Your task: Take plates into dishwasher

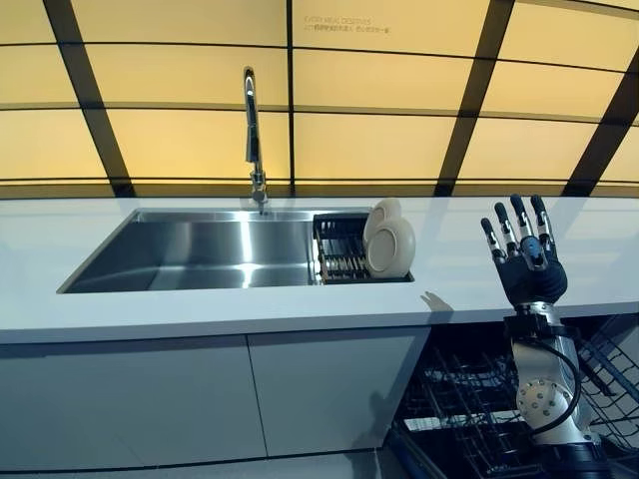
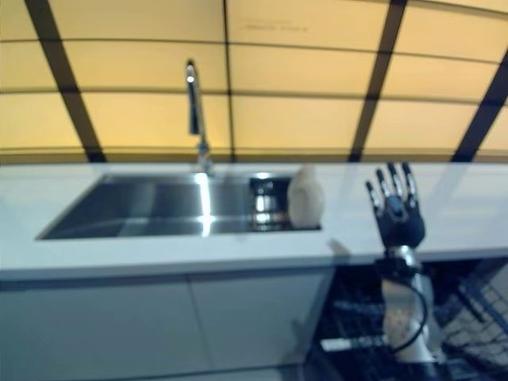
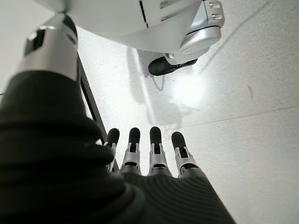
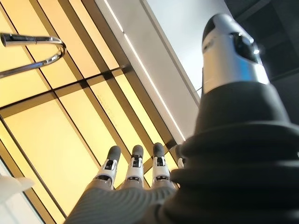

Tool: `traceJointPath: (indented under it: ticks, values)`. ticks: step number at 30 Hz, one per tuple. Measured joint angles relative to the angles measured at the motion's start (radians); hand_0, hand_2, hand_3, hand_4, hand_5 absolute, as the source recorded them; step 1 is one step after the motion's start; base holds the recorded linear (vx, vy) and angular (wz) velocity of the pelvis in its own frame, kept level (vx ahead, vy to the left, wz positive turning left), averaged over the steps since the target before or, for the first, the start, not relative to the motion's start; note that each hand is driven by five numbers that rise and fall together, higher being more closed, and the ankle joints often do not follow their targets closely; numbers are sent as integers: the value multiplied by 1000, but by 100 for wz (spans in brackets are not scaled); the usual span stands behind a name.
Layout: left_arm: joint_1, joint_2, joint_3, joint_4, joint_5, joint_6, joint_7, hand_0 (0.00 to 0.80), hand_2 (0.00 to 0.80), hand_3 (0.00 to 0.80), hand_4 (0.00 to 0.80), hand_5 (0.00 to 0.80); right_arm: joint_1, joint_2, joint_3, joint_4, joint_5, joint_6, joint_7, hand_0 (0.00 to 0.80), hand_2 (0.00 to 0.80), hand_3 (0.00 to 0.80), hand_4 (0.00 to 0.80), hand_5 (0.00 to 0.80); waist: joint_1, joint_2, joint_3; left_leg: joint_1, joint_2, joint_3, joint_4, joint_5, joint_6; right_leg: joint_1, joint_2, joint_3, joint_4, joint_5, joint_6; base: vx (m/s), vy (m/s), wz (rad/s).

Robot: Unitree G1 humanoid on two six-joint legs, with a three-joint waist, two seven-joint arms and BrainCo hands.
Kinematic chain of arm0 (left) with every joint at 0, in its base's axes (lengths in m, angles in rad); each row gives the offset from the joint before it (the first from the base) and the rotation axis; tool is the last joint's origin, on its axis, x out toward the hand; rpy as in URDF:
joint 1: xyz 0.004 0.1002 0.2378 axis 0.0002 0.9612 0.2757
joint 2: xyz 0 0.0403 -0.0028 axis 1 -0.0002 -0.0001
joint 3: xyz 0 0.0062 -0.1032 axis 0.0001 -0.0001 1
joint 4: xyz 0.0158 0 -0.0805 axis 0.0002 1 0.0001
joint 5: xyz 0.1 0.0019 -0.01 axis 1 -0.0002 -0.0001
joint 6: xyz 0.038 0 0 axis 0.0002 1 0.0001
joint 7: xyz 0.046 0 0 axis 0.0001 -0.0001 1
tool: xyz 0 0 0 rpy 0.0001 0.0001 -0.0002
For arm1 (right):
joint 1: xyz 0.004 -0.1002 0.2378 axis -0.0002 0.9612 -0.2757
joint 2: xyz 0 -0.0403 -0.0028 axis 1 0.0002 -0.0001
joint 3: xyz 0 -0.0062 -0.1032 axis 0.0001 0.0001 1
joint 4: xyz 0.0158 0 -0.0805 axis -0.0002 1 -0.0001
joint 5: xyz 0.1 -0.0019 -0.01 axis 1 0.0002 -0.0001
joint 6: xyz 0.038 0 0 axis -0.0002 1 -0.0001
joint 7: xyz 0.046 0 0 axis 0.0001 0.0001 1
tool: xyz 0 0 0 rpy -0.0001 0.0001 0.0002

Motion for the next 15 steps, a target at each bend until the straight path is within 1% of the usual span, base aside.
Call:
traceJointPath:
  ticks: [1, 2, 3, 4, 5, 8, 11, 14, 15]
  values:
    - [0, 0, 2, -1, 4, -1, -2, 0, 0, 0, 0, 0, 0, -1, -3, 0, -1, 0, -3, 0, 0, 0, 0, 0, -2, 0, 0, 4, 4, -1, 2, -4, -4, 9, 5, -6, -9, 0, -20, 162, -104, 4]
    - [-2, -2, 5, -1, 10, -3, -4, 0, 0, 0, 0, 0, 0, -1, -3, -1, -3, 0, -4, 0, 0, 0, 0, 0, -2, 0, 0, 12, 5, 0, 2, -4, -8, 11, 7, -6, -10, -3, -32, 280, -195, 6]
    - [-6, -4, 6, -1, 18, -11, -7, 0, 0, 0, 0, 0, 0, -1, -1, 0, -8, 1, -5, 0, 0, 0, 0, 0, -4, 2, 0, 16, 8, 1, 3, -7, -9, 16, 10, -10, -11, -6, -40, 222, -168, 5]
    - [-8, -5, 7, -1, 18, -15, -7, 0, 0, 0, 0, 0, 0, -1, 1, 0, -9, 2, -5, 0, 0, 0, 0, 0, -3, 3, 0, 18, 10, 2, 3, -11, -10, 23, 13, -12, -17, -6, -41, 254, -200, 5]
    - [-14, -5, 7, -3, 18, -19, -7, 0, 0, 0, 0, 0, 0, -1, 3, -2, -12, 3, -5, 0, 0, 0, 0, 0, -1, 3, 0, 21, 12, 7, 3, -13, -12, 26, 15, -12, -16, -8, -50, 179, -163, 3]
    - [-21, -14, 21, -25, 18, -23, -8, 0, 0, 0, 0, 0, -3, -3, 3, -2, -19, 5, -5, 0, 0, 0, 0, 0, -1, 5, 0, 31, 16, 21, 4, -15, -16, 39, 21, -13, -16, -22, -50, 195, -193, 6]
    - [-29, -21, 19, -30, 18, -38, -8, 0, 0, 0, 0, 0, -19, -6, 3, -2, -35, 5, -7, 0, 0, 0, 0, 0, -2, 14, -5, 31, 25, 22, 5, -20, -23, 39, 31, -11, -15, -29, -50, 108, -125, -1]
    - [-37, -22, 18, -35, 17, -39, -6, 0, 0, 0, 0, 0, -22, -9, 4, -2, -70, 5, -18, 0, 0, 0, 0, 0, -2, 20, -9, 29, 38, 22, 25, -29, -32, 37, 45, -10, 0, -40, -60, 118, -164, -3]
    - [-40, -21, 18, -35, 17, -39, -5, 0, 0, 0, 0, 0, -24, -15, 7, 0, -88, 6, -30, 0, 0, 0, 0, 0, -1, 26, -8, 23, 46, 24, 49, -46, -36, 31, 50, -7, 13, -53, -72, 68, -118, -7]
